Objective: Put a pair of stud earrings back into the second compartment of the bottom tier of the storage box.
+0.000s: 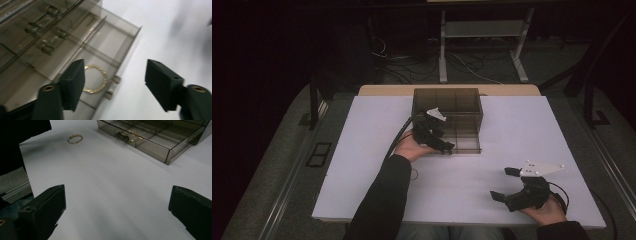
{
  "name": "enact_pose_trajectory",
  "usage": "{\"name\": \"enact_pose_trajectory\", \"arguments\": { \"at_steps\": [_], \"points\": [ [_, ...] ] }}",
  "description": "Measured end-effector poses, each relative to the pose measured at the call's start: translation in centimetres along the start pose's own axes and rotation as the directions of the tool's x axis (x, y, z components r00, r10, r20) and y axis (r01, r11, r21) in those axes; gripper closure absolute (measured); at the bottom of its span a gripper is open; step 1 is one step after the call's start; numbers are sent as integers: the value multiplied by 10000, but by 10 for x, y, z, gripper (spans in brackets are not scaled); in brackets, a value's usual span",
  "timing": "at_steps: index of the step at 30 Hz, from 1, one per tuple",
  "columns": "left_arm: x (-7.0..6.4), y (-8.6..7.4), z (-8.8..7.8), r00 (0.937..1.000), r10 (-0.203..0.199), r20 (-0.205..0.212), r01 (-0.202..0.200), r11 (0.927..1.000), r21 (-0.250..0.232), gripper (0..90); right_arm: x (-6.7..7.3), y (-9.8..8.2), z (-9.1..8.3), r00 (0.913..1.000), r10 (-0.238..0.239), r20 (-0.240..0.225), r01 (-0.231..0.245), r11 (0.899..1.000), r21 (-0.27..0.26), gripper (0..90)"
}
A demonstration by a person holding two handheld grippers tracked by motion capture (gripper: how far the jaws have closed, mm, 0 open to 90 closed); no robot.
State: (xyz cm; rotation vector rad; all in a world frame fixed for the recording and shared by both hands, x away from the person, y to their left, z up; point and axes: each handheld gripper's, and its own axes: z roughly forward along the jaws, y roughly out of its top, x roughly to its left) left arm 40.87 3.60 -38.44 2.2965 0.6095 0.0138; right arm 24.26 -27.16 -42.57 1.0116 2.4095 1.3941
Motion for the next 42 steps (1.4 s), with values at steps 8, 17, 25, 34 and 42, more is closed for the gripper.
{"name": "enact_pose_trajectory", "arguments": {
  "at_steps": [8,17,25,34,42],
  "points": [
    [-4,-1,-15,9994,-242,242,238,9996,165,0,0,0,0,10000,-9,-5,9,10000,-6,6],
    [-5,-22,-34,9983,-531,-229,524,9981,-313,0,0,0,0,10000,16,14,-16,10000,-28,6],
    [-1,-41,-49,9956,-770,-525,733,9949,-700,0,0,0,0,10000,-5,28,5,10000,-15,6],
    [0,-56,-59,9915,-1013,-816,924,9900,-1066,0,0,0,1,10000,-9,29,9,10000,3,6],
    [-1,-66,-66,9876,-1231,-976,1084,9836,-1440,0,0,0,0,10000,2,31,-2,10000,-21,6]
  ]
}}
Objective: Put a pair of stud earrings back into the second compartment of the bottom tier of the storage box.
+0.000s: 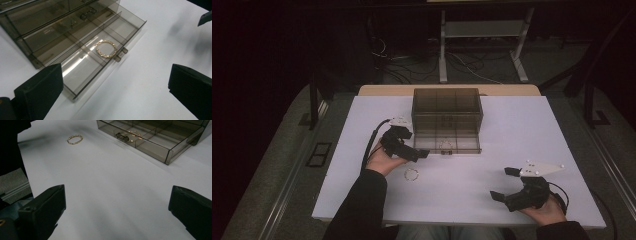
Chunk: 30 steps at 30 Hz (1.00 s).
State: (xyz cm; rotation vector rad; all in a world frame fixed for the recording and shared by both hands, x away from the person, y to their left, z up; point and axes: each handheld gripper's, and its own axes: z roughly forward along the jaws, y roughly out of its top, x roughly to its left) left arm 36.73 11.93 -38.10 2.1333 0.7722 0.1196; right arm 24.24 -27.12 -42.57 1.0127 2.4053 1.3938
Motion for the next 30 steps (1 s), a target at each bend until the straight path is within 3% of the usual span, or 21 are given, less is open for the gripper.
{"name": "enact_pose_trajectory", "arguments": {
  "at_steps": [8,16,30],
  "points": [
    [3,-14,-9,9990,-412,-180,406,9985,-357,0,0,0,0,10000,-15,1,15,10000,-5,6],
    [5,-26,-16,9975,-693,-97,687,9961,-558,0,0,0,0,10000,14,19,-14,10000,1,6],
    [5,-46,-13,9950,-998,35,998,9949,-139,0,0,0,1,10000,5,7,-5,10000,36,6]
  ]
}}
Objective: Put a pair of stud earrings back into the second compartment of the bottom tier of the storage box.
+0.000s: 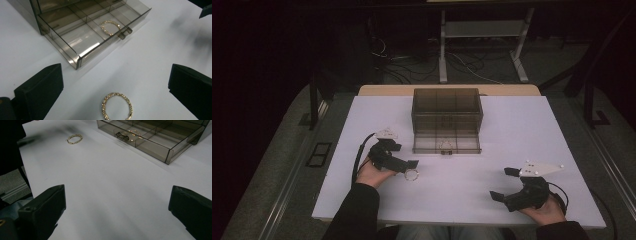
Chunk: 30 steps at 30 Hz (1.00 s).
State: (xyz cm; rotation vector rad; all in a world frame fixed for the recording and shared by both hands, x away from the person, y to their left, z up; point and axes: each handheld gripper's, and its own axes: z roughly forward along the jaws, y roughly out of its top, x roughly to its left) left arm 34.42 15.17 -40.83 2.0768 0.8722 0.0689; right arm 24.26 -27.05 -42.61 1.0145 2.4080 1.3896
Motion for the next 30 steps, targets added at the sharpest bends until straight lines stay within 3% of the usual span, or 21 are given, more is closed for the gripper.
{"name": "enact_pose_trajectory", "arguments": {
  "at_steps": [13,21,30],
  "points": [
    [-1,-14,11,9998,116,182,-132,9957,914,7,1,0,1,10000,12,-15,-12,10000,41,6],
    [-1,-20,12,9999,113,107,-124,9938,1109,99,1,0,1,10000,22,-10,-22,10000,50,6],
    [-6,-25,13,9984,556,-99,-537,9890,1378,227,1,0,1,10000,10,-20,-10,10000,54,6]
  ]
}}
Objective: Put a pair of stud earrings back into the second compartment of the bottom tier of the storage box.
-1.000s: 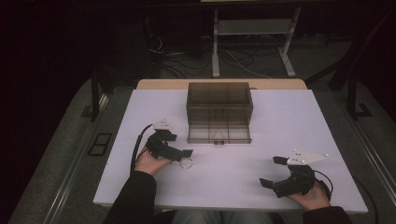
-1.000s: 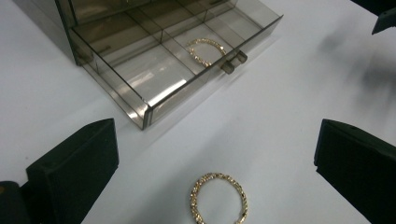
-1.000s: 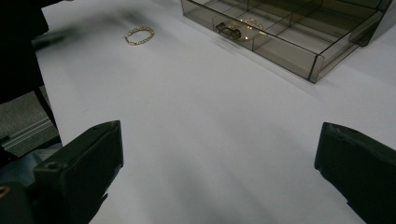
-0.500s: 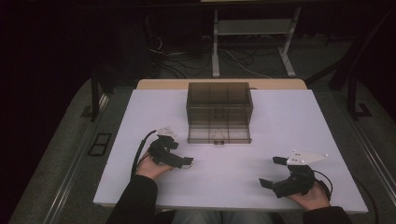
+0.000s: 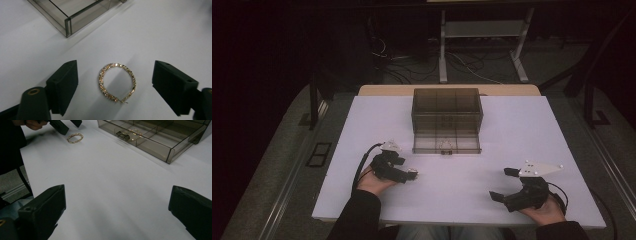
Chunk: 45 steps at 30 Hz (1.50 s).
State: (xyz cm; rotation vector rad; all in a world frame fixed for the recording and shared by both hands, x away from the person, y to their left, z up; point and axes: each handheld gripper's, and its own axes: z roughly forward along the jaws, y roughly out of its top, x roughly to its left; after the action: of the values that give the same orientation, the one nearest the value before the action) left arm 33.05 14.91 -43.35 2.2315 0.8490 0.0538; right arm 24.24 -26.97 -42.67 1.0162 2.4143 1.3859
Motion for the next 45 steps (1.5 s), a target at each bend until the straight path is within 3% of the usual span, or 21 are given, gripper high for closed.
{"name": "enact_pose_trajectory", "arguments": {
  "at_steps": [13,20,22,26,29,36,45],
  "points": [
    [-4,-1,1,9989,340,-331,-329,9988,350,579,0,0,0,10000,-13,-3,13,10000,-11,6],
    [-7,-2,4,9954,594,-755,-553,9969,552,712,0,0,0,10000,-19,-15,19,10000,-9,6],
    [-8,-2,6,9935,710,-886,-652,9957,664,736,0,0,0,10000,-25,-16,25,10000,-21,6],
    [-12,-1,8,9840,1155,-1358,-1048,9910,833,795,0,0,0,10000,-24,-15,24,10000,-14,6],
    [-13,0,8,9822,1214,-1434,-1090,9898,912,833,0,0,0,10000,-38,-12,38,10000,-24,6],
    [-10,1,7,9882,847,-1279,-736,9933,887,854,1,0,0,10000,-54,-19,54,10000,5,6],
    [-2,-2,6,9969,43,-785,1,9984,558,856,0,0,0,10000,-69,-27,69,10000,-2,6]
  ]
}}
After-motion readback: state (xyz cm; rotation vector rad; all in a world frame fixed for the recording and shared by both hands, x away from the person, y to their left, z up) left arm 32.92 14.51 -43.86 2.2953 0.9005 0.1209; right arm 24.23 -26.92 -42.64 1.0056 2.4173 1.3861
